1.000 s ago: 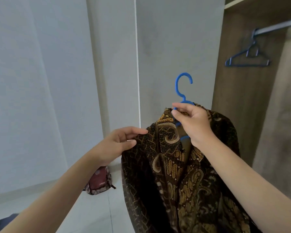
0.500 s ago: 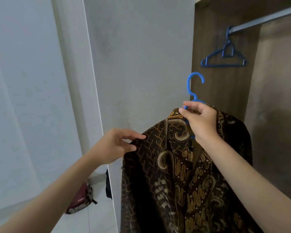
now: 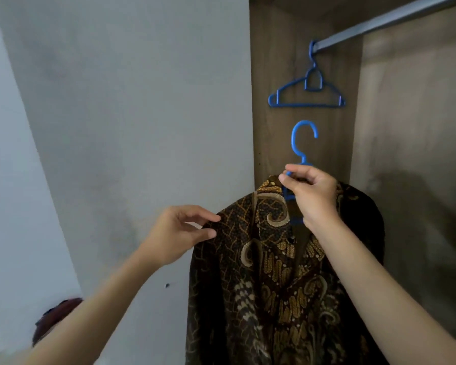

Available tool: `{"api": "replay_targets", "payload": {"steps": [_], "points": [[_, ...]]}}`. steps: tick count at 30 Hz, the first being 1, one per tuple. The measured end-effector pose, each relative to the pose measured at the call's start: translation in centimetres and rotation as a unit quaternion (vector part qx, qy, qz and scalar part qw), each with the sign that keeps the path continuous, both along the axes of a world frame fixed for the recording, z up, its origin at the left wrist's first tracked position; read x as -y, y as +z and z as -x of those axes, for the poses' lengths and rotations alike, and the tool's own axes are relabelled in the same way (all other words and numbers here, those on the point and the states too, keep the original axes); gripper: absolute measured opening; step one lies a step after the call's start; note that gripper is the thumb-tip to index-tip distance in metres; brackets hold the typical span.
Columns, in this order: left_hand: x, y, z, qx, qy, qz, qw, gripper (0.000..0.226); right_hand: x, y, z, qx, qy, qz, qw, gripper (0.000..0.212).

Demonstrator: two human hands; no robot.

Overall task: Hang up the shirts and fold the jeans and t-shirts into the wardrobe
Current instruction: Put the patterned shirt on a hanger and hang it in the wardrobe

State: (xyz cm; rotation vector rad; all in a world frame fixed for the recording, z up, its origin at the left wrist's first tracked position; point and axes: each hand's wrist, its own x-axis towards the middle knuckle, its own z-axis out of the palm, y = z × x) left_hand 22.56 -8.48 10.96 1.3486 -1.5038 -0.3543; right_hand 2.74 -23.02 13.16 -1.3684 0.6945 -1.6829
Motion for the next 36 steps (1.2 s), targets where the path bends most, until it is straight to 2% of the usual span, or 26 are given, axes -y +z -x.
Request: {"api": "replay_targets", "payload": {"steps": [3, 10, 19, 28, 33, 36], "points": [[2.1, -0.1, 1.3, -0.010, 0.045, 0.030, 0.998, 0.027, 1.9, 0.9, 0.4, 0.001, -0.031, 0.019, 0.999, 0.025], [7.1, 0.3, 3.7, -0.095, 0.026, 0.074, 0.992, 0.019, 7.2, 3.5, -0.4, 0.045, -0.105, 0.011, 0.993, 0.029], [17.2, 3.5, 3.2, -0.113, -0.036, 0.122, 0.985, 0.025, 15.2, 8.0, -0.4, 0.064, -0.177, 0.023, 0.982, 0.031], [28.2, 10.3, 5.5, -0.119, -0.113, 0.225, 0.960, 0.034, 21.6, 15.7, 3.1, 0.104, -0.269, 0.067, 0.955, 0.033], [31.4, 13.6, 8.0, -0.156, -0.152, 0.257, 0.942, 0.012, 23.0, 19.9, 5.9, 0.090, -0.298, 0.086, 0.946, 0.029], [32.8, 15.5, 9.5, -0.168, -0.167, 0.277, 0.931, 0.012, 23.7, 22.1, 7.4, 0.090, -0.320, 0.109, 0.937, 0.031]]}}
